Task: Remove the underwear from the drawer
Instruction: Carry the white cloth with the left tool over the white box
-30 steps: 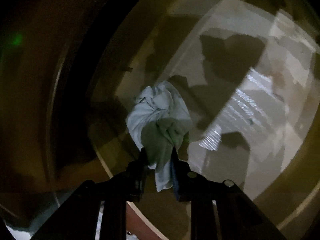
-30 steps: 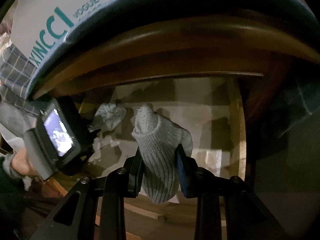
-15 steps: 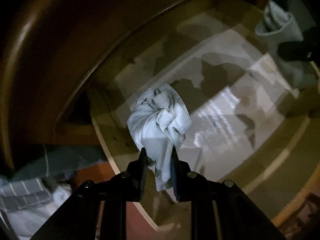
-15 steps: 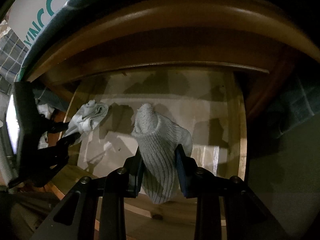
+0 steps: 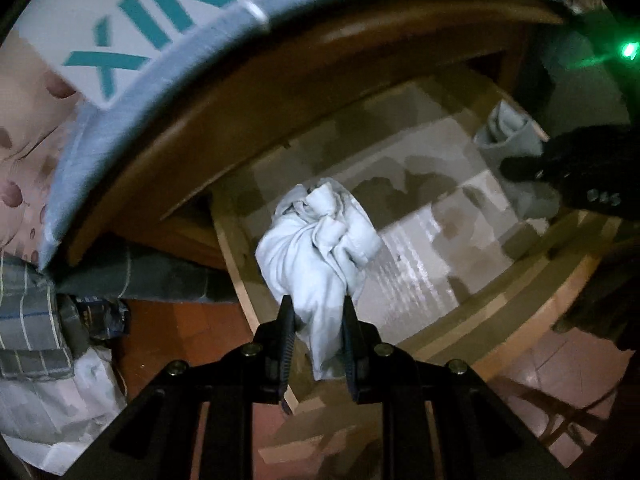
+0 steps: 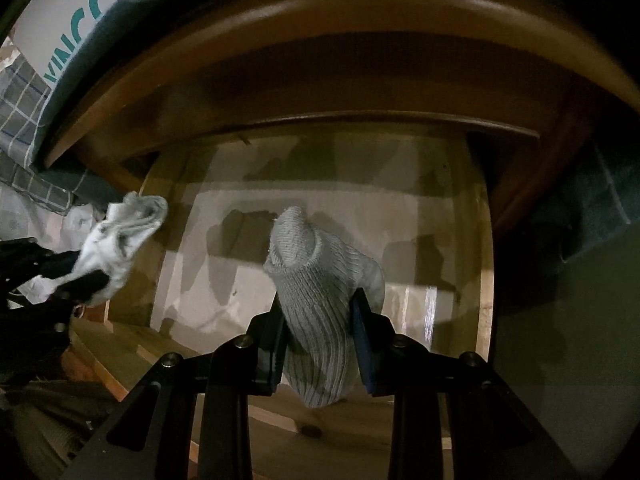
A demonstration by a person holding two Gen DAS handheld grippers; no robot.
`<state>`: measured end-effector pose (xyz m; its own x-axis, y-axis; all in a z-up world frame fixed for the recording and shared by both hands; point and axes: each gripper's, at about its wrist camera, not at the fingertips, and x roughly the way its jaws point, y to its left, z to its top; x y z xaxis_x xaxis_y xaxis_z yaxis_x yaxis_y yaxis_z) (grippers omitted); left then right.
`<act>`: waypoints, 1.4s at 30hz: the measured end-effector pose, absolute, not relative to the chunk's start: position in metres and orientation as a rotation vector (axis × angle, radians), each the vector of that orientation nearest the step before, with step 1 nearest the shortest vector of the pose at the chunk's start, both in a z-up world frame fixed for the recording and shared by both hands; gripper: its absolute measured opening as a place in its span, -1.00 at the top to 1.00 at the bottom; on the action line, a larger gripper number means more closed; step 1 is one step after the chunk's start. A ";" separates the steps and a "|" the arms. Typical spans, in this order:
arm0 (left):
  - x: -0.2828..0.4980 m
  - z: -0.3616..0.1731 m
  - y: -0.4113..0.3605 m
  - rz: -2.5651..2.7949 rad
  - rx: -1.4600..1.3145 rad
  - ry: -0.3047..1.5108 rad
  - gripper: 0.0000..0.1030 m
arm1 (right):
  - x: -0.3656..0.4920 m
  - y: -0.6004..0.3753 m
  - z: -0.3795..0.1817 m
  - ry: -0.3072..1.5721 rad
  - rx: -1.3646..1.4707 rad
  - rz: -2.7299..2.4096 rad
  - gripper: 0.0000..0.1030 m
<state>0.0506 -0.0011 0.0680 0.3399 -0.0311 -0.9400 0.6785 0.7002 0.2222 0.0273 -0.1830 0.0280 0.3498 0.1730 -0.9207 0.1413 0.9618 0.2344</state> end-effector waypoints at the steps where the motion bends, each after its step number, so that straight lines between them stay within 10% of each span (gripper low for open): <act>1: 0.050 0.067 -0.001 -0.512 0.662 1.142 0.59 | 0.028 -0.182 0.028 1.218 0.293 0.022 0.45; 26: 0.051 0.058 0.003 -0.485 0.531 1.220 0.90 | 0.030 -0.181 0.021 1.236 0.289 0.044 0.45; 42: 0.035 0.146 -0.004 -0.532 0.474 1.117 0.91 | 0.029 -0.176 0.020 1.248 0.277 0.046 0.45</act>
